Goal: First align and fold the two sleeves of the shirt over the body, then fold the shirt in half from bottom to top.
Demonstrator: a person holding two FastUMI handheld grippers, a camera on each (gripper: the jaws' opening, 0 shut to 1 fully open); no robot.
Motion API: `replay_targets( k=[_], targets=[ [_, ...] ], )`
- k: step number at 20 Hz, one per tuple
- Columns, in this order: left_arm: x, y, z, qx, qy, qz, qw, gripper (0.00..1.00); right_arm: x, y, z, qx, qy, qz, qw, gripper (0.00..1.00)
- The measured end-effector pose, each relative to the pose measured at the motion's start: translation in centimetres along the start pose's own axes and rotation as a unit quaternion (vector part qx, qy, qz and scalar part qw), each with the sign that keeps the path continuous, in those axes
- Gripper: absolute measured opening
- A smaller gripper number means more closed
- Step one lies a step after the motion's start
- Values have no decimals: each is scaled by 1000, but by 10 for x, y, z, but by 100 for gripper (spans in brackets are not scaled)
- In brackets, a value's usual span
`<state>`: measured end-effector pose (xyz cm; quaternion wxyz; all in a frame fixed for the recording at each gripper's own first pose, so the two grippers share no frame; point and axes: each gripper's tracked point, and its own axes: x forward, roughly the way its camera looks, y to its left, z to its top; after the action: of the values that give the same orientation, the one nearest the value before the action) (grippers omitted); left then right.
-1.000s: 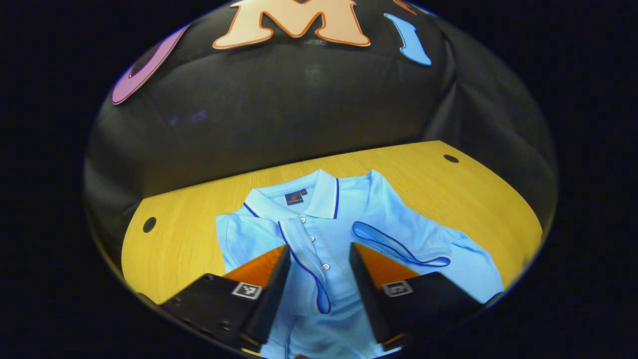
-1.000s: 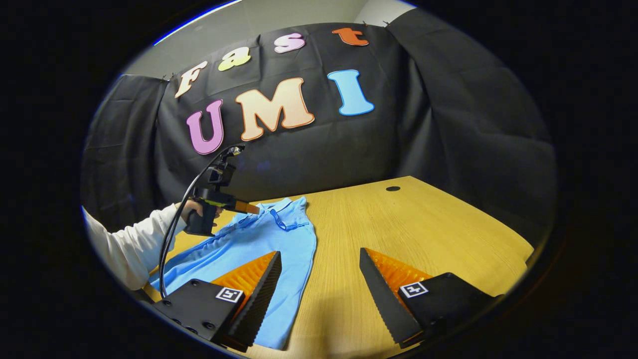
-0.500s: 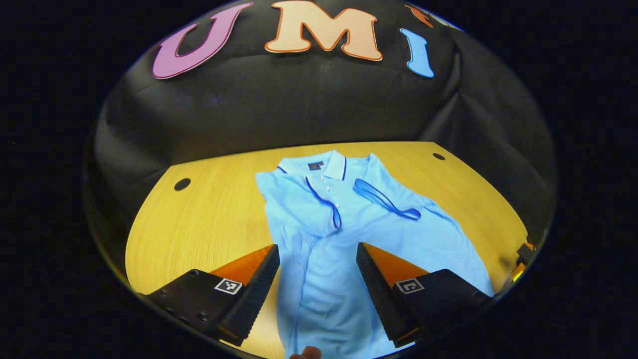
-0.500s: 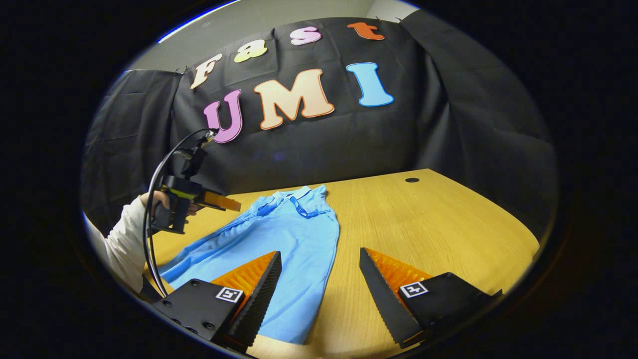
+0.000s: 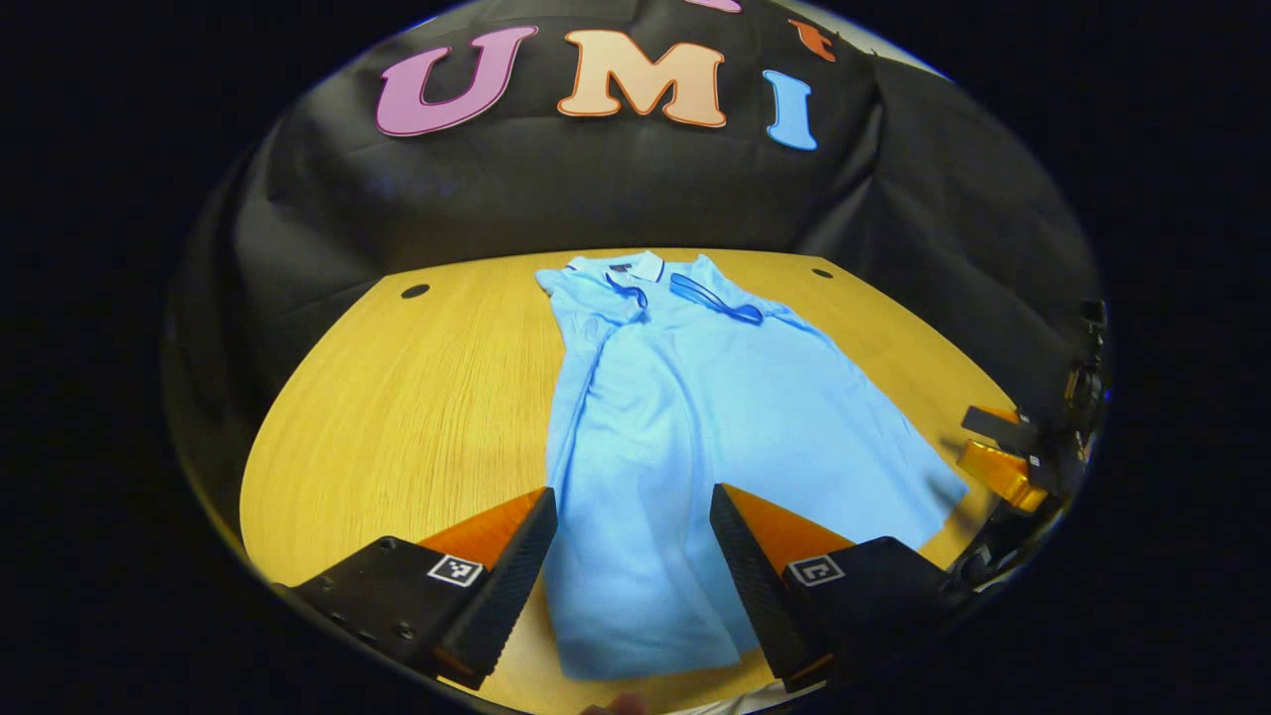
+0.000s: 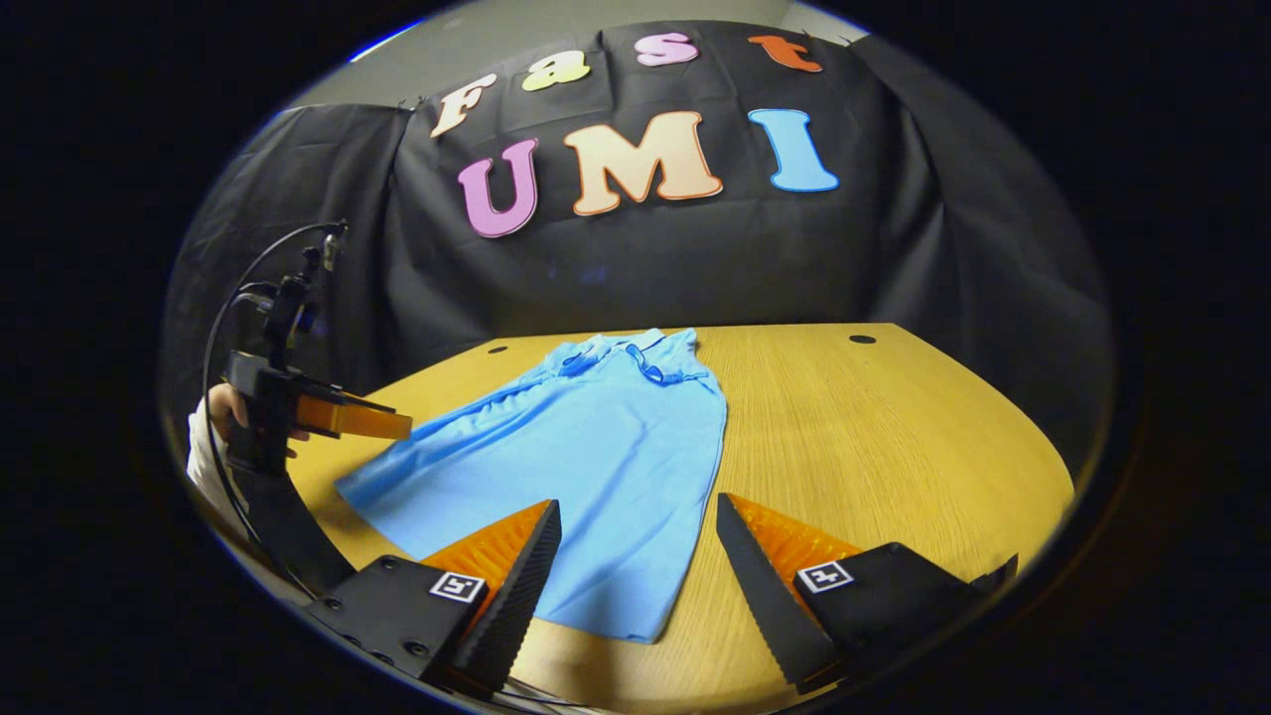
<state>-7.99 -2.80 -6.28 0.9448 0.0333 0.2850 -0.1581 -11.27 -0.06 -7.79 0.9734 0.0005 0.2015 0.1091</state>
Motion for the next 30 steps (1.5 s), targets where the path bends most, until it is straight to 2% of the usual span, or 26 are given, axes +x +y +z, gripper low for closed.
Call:
replay_targets(
  k=[5, 10, 15, 17, 18, 19, 20, 21, 22, 23, 24, 25, 26, 27, 29, 30],
  targets=[
    [-25, -4, -36, -3, 7, 17, 1000, 95, -7, 11, -26, -25, 31, 11, 999, 98],
    [-25, -5, -58, -16, 17, 19, 1000, 95, -4, 16, -44, -57, 50, 13, 997, 98],
    [-20, -5, -62, 0, 11, 29, 1000, 96, -2, 23, -47, -43, 55, 28, 997, 98],
    [-19, -4, -62, -4, 9, 31, 999, 96, -1, 24, -45, -33, 55, 29, 998, 95],
    [-19, -1, -61, -12, 8, 36, 999, 96, 0, 28, -46, -34, 53, 32, 998, 87],
    [-18, 1, -62, -15, 11, 40, 999, 95, 1, 34, -47, -34, 55, 39, 997, 84],
    [-17, 0, -60, -13, 9, 37, 999, 91, 2, 38, -48, -34, 55, 43, 997, 72],
    [-18, -2, -59, -7, 6, 33, 999, 86, 3, 41, -47, -34, 57, 47, 997, 66],
    [-16, -4, -60, -7, 3, 27, 1000, 83, 3, 45, -48, -33, 58, 53, 996, 54],
    [-15, -6, -57, -7, -6, 23, 1000, 70, 4, 48, -47, -29, 61, 55, 996, 46],
    [-13, -8, -57, -9, -7, 18, 1000, 57, 4, 50, -48, -26, 62, 56, 996, 31],
    [-13, -10, -56, -12, -12, 16, 1000, 44, 5, 50, -47, -27, 63, 54, 996, 29],
    [-11, -11, -56, -22, -11, 14, 1000, 36, 6, 51, -48, -27, 66, 58, 996, 23],
    [-11, -13, -56, -27, -13, 10, 999, 25, 4, 52, -48, -30, 66, 59, 996, 23],
    [-11, -15, -54, -32, -15, 0, 999, 11, 5, 53, -46, -36, 64, 57, 996, 20],
    [-11, -16, -53, -33, -16, -2, 999, 10, 6, 55, -48, -33, 67, 56, 996, 13]
  ],
)
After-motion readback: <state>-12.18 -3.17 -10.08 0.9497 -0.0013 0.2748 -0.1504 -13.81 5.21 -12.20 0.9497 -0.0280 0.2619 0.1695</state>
